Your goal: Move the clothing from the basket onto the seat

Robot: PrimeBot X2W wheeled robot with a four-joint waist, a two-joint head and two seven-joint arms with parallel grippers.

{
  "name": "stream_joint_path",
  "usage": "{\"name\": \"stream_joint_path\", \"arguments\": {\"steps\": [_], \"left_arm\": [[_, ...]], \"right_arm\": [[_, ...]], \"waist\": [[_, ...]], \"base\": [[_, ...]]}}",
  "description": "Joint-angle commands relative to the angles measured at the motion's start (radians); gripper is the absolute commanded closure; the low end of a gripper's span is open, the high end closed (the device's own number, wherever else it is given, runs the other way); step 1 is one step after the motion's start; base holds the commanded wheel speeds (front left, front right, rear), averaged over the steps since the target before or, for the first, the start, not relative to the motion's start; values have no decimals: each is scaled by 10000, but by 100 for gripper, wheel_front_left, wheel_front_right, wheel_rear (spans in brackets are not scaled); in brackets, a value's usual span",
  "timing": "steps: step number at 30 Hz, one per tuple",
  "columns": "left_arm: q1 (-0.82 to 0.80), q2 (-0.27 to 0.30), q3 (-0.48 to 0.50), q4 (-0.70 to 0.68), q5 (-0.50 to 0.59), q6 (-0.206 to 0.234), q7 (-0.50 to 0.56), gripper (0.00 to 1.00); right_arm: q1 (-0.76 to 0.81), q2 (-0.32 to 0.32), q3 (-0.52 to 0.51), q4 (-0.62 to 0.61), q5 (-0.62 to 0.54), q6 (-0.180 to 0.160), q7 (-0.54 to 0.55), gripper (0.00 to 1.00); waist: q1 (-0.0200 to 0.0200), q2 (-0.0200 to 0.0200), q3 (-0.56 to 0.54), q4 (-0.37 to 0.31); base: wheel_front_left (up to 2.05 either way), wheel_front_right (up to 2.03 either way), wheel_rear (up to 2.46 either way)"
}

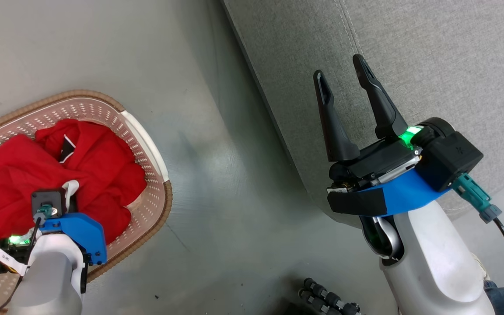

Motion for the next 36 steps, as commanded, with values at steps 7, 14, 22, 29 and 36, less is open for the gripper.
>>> {"name": "stream_joint_path", "arguments": {"steps": [7, 14, 22, 29, 36], "left_arm": [[-9, -312, 19, 337, -270, -120, -190, 100], [-24, -900, -173, 640, -423, -435, -393, 100], [313, -1476, -599, 956, -579, -1049, -554, 100], [641, -1576, -1078, 804, -1250, -1827, -443, 100], [743, -1572, -2875, -779, -2597, -2175, -14, 100]], "right_arm": [[-57, -10, 32, 205, -202, -3, -12, 0], [299, -13, -199, 799, -952, -3, -9, 0], [1110, -17, -474, 1805, -1851, -3, -9, 0], [1868, -19, -541, 2416, -2158, -3, 10, 0], [2556, -17, -561, 2537, -2410, -3, 258, 0]], "waist": [[0, 0, -439, 311], [0, 0, -1774, 1133], [0, 0, -4024, 2329], [0, 0, -5654, 3012], [0, 0, -6896, 3730]], "base": [[0, 0, 0], [0, 0, 0], [0, 0, 0], [0, 0, 0], [0, 0, 0]]}}
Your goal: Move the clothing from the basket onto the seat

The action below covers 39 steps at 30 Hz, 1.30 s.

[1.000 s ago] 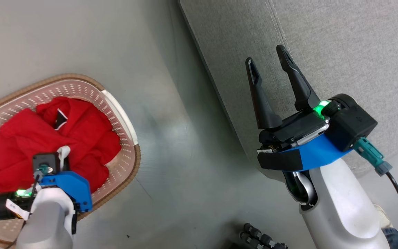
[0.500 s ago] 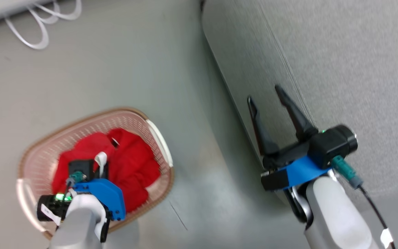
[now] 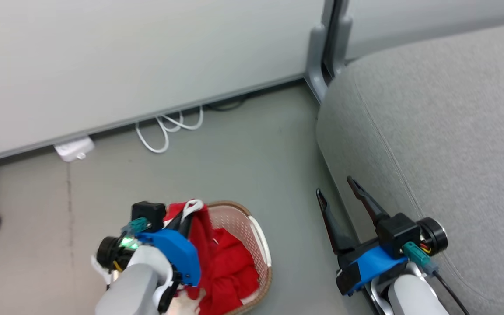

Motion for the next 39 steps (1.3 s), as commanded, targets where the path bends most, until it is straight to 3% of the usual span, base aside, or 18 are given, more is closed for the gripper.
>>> {"name": "stream_joint_path", "arguments": {"steps": [1, 9, 20, 39], "left_arm": [[44, 18, -123, -105, -67, -30, 6, 100], [-524, 18, -1797, -1967, -1350, 318, 356, 100], [-1754, 19, -3169, -3638, -2540, 653, 474, 100], [-2399, 16, -4371, -3650, -3579, 1063, 307, 100]], "right_arm": [[188, -25, -24, 3, -28, -3, 38, 0], [764, -27, 37, -238, 99, -3, 361, 0], [852, -27, 433, -387, 451, -3, 549, 0], [201, -24, 1325, -244, 778, -3, 829, 0]], "waist": [[4, 0, -792, 724], [4, 0, -1588, 1157], [4, 0, -2035, 1253], [4, 0, -1895, 1152]], "base": [[0, 0, 0], [0, 0, 0], [0, 0, 0], [0, 0, 0]]}}
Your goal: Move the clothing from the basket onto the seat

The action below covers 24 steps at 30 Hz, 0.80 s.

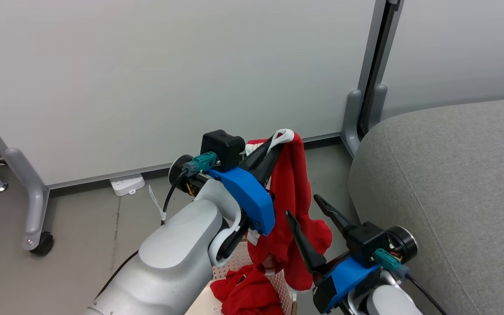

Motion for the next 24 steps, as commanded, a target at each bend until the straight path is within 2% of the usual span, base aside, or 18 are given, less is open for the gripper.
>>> {"name": "stream_joint_path", "arguments": {"steps": [1, 11, 24], "left_arm": [[-166, 20, -84, 49, -116, 35, -92, 100], [-411, 23, -666, -55, -681, 129, -245, 100], [-636, 20, -1332, -99, -1304, 232, -403, 100]], "right_arm": [[-371, -22, 211, 119, 68, -3, 96, 0], [-1895, -15, 998, 1454, 930, -3, 607, 0], [-3297, -19, 1503, 2830, 1563, -3, 669, 0]], "waist": [[0, 0, 16, 0], [0, 0, -1, 116], [0, 0, -49, 223]], "base": [[0, 0, 0], [0, 0, 0], [0, 0, 0]]}}
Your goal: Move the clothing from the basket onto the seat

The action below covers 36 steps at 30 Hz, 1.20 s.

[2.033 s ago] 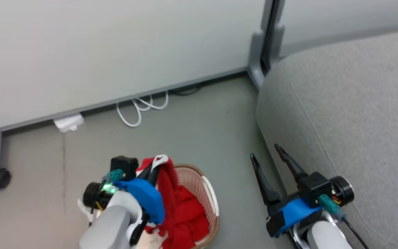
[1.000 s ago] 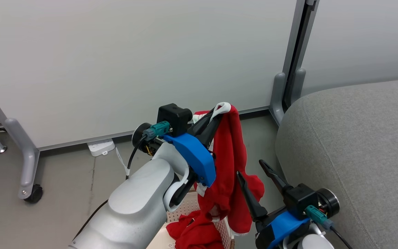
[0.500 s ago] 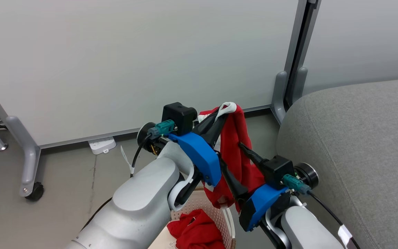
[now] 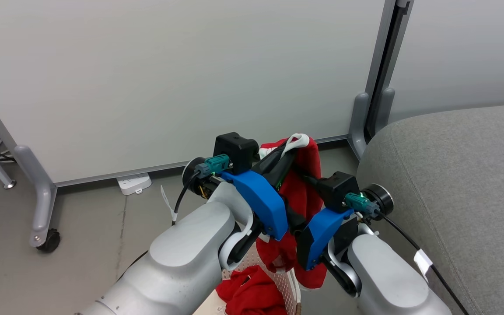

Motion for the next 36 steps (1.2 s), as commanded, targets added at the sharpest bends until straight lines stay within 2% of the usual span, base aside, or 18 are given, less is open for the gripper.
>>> {"name": "stream_joint_path", "arguments": {"steps": [1, 11, 23, 24, 25, 27, 36], "left_arm": [[-178, 20, -110, -22, -128, 46, -71, 100], [-291, 20, -521, -81, -555, 109, -169, 100], [-342, 18, -1049, -191, -1166, 81, -286, 100], [-362, 18, -1087, -192, -1201, 80, -295, 100], [-383, 18, -1126, -186, -1238, 83, -301, 100], [-417, 20, -1215, -164, -1298, 94, -314, 100], [-557, 20, -1370, 101, -1537, 154, -443, 100]], "right_arm": [[-381, -16, 148, 256, 65, -3, 5, 0], [-957, -16, 245, 880, 180, -3, -281, 0], [-1209, -15, -417, 1592, -278, -3, -722, 0], [-1217, -15, -377, 1634, -296, -3, -704, 21], [-1226, -15, -343, 1660, -326, -3, -702, 56], [-1223, -15, -266, 1698, -339, -3, -756, 100], [-972, -16, -57, 1783, -299, -3, -847, 100]], "waist": [[-1, 0, 2, 7], [-1, 0, 15, 134], [-1, 0, 19, 241], [-1, 0, 13, 250], [-1, 0, 7, 255], [-1, 0, -4, 262], [-1, 0, -29, 174]], "base": [[0, 0, 0], [0, 0, 0], [0, 0, 0], [0, 0, 0], [0, 0, 0], [0, 0, 0], [0, 0, 0]]}}
